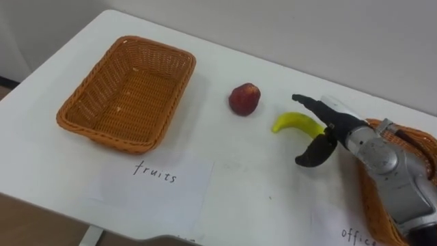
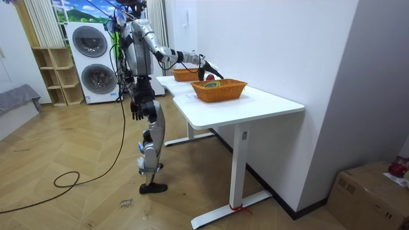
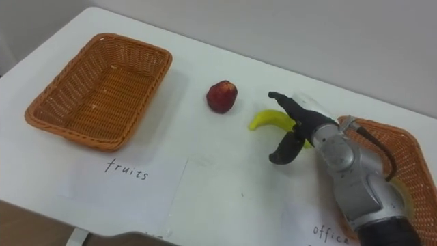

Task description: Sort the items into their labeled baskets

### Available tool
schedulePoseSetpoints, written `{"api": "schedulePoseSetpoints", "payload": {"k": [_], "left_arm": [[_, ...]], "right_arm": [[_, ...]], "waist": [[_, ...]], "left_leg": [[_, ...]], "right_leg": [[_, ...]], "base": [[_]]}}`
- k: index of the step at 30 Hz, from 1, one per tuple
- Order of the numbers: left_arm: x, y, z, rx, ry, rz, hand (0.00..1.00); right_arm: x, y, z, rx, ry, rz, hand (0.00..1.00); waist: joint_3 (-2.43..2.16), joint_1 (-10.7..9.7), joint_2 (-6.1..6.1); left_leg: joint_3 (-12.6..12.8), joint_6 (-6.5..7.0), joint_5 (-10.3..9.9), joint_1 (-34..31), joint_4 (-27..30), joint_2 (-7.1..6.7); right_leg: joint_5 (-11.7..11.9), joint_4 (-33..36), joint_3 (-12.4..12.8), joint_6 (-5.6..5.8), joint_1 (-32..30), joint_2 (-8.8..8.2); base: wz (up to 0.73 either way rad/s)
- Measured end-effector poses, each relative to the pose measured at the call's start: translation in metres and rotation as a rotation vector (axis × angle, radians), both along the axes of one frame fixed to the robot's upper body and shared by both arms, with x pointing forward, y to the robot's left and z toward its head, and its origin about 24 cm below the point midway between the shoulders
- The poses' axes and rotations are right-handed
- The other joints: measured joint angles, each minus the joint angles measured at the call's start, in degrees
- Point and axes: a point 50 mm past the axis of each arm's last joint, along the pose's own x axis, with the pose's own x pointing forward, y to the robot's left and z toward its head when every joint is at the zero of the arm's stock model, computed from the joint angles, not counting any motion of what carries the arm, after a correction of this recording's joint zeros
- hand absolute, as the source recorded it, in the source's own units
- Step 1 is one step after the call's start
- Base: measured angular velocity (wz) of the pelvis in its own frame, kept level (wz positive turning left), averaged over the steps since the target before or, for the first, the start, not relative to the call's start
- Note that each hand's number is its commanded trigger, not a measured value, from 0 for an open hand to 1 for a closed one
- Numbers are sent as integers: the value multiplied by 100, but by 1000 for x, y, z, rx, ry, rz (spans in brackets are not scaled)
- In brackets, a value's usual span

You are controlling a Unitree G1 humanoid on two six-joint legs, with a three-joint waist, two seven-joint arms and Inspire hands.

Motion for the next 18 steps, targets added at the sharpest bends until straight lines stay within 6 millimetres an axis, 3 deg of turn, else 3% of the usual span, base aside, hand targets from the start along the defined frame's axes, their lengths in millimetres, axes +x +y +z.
{"api": "schedulePoseSetpoints", "payload": {"k": [10,18], "left_arm": [[4,1,0,3,-2,4,0],[5,1,1,1,-8,8,0]], "right_arm": [[0,-16,-19,-42,93,-74,0],[4,-22,-22,-54,96,-108,0]], "waist": [[1,121,1],[5,134,8]], "left_leg": [[0,-2,3,-13,4,0],[-12,-2,4,-36,15,-1]], "right_leg": [[0,0,3,0,-8,-2],[0,0,6,0,-21,-3]], "base": [[0],[0]]}}
